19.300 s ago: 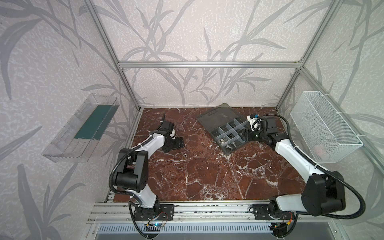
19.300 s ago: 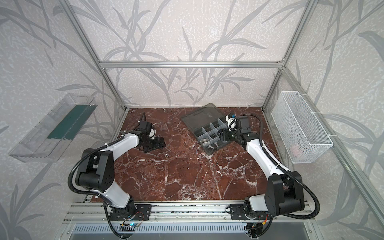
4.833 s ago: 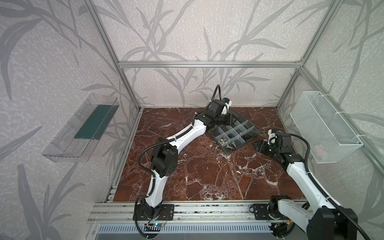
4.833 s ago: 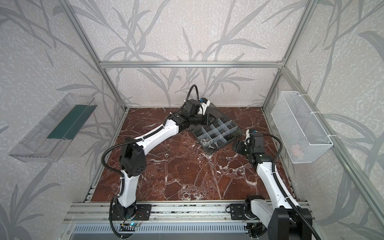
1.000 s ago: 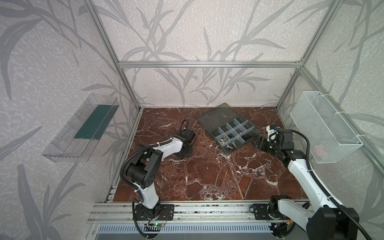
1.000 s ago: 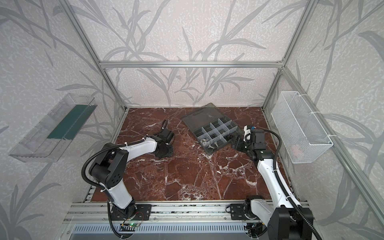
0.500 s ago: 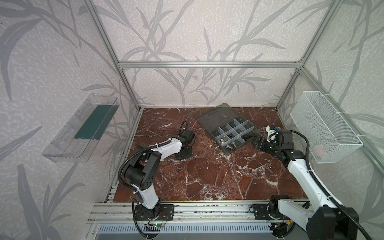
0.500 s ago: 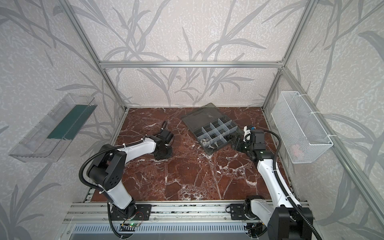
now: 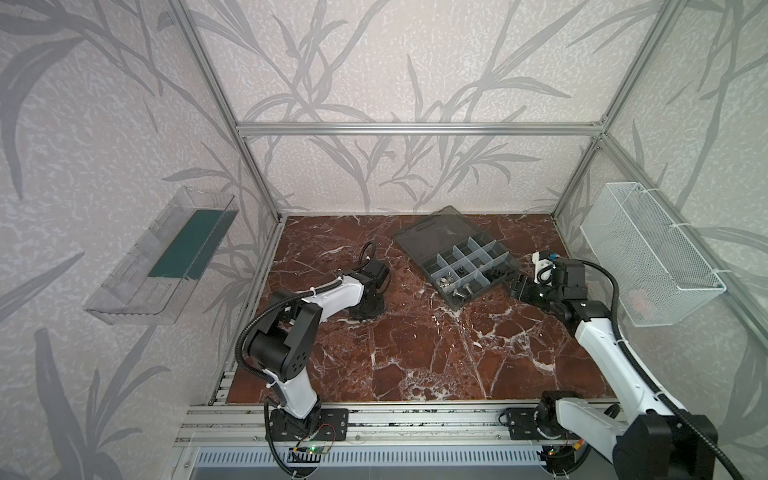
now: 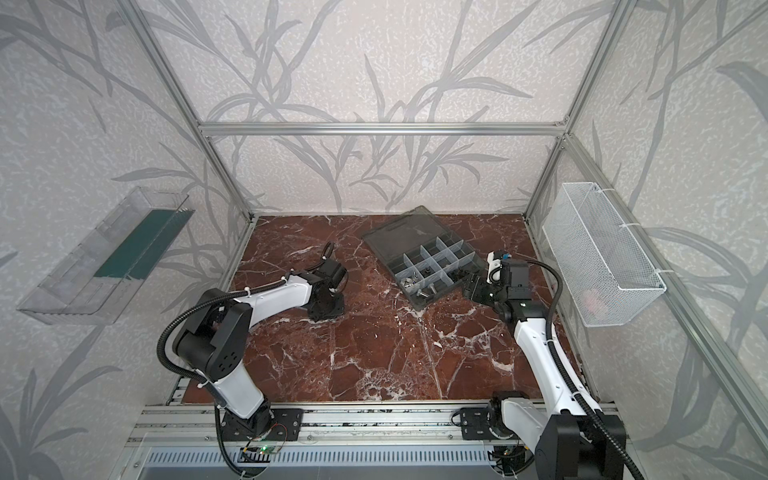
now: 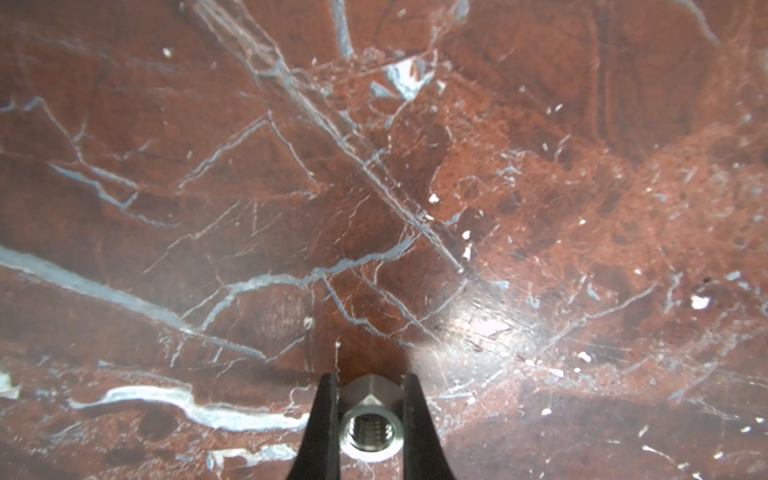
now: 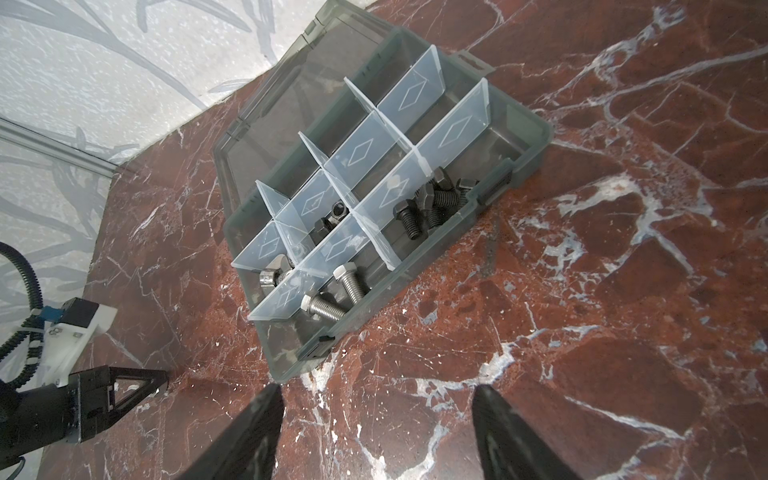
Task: Sort the screws and nuts into containers
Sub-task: 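Lift and carry the nut with the left gripper to the organizer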
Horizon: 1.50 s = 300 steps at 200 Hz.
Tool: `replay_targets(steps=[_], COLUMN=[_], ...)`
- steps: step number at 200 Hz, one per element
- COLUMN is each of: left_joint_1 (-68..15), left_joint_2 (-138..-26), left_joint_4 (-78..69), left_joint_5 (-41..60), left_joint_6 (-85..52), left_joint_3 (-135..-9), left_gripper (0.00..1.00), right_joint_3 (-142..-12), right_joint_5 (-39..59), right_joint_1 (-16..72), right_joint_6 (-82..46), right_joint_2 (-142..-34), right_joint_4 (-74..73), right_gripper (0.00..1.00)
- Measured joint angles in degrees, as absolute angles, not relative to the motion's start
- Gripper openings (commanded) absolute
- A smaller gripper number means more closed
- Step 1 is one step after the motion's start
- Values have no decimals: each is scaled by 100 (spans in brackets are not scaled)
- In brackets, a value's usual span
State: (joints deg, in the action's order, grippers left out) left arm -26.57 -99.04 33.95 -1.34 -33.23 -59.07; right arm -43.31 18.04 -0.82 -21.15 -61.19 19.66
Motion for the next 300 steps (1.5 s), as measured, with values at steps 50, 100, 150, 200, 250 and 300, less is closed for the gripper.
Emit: replay_targets(steps=[50,100,150,200,250,300], left_joint_1=[-2657,-2657,-2746,-3146,-3553,-3793], left_joint_2=[-9813,-9894,-10715,-11955,-13058,-13749], left_joint_4=[3380,3155,2554,2327,2069,1522], left_joint_5=[51,497,1299,1865,2241,2545], left_joint_6=[-3319,-3286,-3275,-3277,-3319,-3516], left_joint_3=[-6095,-6884,-8374,-10267,-11793,-12221], left_gripper=[0,0,0,0,0,0], right_joint_3=[-4324,-4324,-4324,-4324,-4324,-4316], right_joint_5=[1802,1695,1538,1457,1435,1435], right_joint_1=[-82,-82,-82,-80,-82,-80], right_joint_6=[-2115,-2117,-2147,-2171,-2226,-2241], right_joint_2=[-6119,-6117,-6182,-6248,-6272,-6272], right_joint_4=[1966,1966,1975,1977,1977,1973], right_gripper=[73,73,73,73,73,73])
